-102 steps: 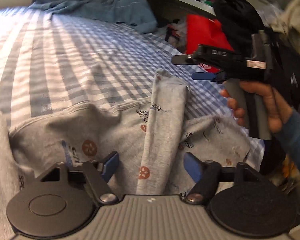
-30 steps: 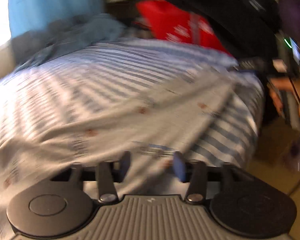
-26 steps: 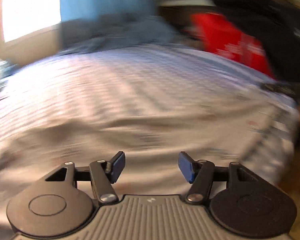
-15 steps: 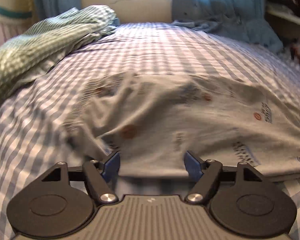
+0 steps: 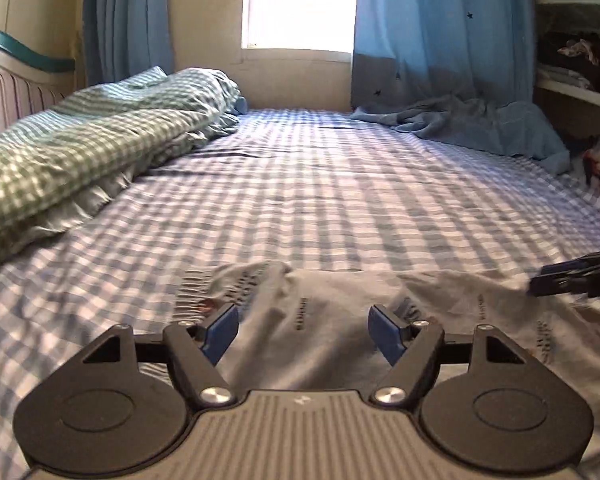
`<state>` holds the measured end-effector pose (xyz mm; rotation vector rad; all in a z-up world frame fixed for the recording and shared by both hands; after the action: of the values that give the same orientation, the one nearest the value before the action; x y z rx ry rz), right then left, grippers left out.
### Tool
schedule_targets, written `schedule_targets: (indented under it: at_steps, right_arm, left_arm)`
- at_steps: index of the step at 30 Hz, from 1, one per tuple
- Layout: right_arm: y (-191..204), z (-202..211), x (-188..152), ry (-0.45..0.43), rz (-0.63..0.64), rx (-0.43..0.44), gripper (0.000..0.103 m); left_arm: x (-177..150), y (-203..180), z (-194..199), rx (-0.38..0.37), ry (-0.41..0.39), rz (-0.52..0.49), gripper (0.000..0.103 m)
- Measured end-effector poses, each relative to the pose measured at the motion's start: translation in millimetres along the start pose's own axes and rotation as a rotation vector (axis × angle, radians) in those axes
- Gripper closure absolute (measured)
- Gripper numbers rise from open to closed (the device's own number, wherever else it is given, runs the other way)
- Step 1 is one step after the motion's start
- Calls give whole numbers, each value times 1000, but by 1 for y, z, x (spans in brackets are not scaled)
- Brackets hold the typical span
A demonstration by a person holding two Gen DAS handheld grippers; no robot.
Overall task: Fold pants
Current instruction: 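Open both grippers and release the pants onto the bed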
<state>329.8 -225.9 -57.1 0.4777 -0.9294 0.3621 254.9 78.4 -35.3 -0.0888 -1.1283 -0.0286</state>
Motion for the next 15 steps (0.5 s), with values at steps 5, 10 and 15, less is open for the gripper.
schedule_targets:
  at_steps: [5, 10, 15]
  right_arm:
    - [15, 1, -14, 27, 10, 56, 99]
    - [60, 39, -36, -11, 193, 81, 101]
    - [70, 38, -48, 25, 218, 123, 81]
  left_arm:
    - [-17, -20, -3, -72, 24, -6, 26]
    - [-49, -23, -11, -25, 116, -33, 26]
    - [-64, -25, -4, 19, 97, -63, 25]
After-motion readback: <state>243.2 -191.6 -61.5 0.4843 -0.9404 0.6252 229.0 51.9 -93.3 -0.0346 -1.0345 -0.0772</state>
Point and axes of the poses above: each gripper's, at about its wrist camera, not at the fingertips, and z roughly against the way its jaws point, y to its left, x to its top, the point moved 6 cm from there along -z, roughly the way its jaws point, and after that the axes turned 10 degrees about -y, right-handed, at the moved point
